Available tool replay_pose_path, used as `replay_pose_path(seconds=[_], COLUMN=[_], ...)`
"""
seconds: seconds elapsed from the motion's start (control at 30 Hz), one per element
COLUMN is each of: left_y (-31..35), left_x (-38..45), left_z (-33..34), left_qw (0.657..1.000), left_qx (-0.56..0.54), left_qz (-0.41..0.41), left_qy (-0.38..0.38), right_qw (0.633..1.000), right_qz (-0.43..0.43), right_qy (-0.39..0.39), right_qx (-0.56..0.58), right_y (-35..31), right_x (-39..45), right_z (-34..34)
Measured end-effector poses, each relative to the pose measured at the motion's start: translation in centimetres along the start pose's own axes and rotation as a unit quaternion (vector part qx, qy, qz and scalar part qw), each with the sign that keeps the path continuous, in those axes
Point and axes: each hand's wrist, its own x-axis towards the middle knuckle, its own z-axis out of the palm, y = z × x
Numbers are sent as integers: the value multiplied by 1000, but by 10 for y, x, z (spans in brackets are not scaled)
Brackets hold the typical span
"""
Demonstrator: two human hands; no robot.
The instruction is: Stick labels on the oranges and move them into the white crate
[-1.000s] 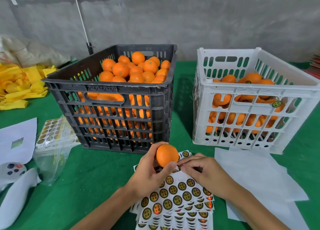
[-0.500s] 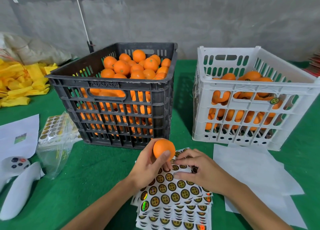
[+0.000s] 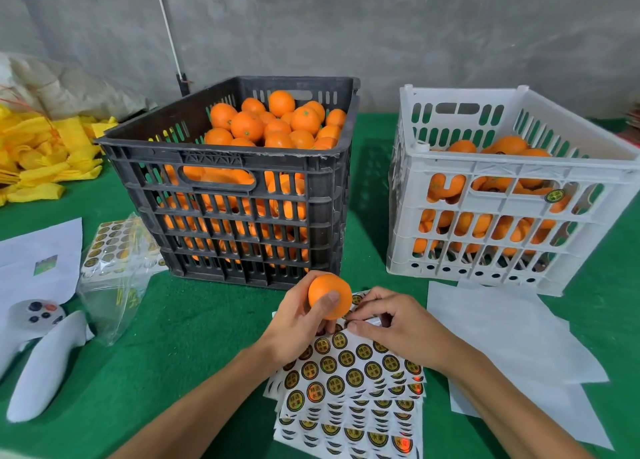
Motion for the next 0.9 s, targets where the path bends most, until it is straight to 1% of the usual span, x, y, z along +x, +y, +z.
replay_pose_path(seconds=[0.13,0.27,0.43,0.6,0.67,0.77,0.9], left_y=[1,2,3,4,4,3,1], left_x=[0,0,1,0,1,0,0], left_z=[0,0,-1,-1,-1,-1,-2], left_qw=[1000,1000,1000,1000,1000,999,1000], left_qx=[4,-5,-7,-23,-29,-34,-30], left_qz=[1,-5,-3,-4,-3,-3,2], left_qy=[2,3,-2,1,2,3,1], right_qw=[999,995,995,995,988,967,956], right_qz=[7,-22,-26,-18,-5,0,-18], right_qy=[-15,-6,4,37,32,2,-12], right_qx=[-32,-92,-96,-93,-148,-255,-293], right_y=[-3,-4,-7,-12,-14,-14,-14], right_x=[-1,-3,-2,-1,-3,-7,-10], right_z=[-3,0,1,5,8,13,14])
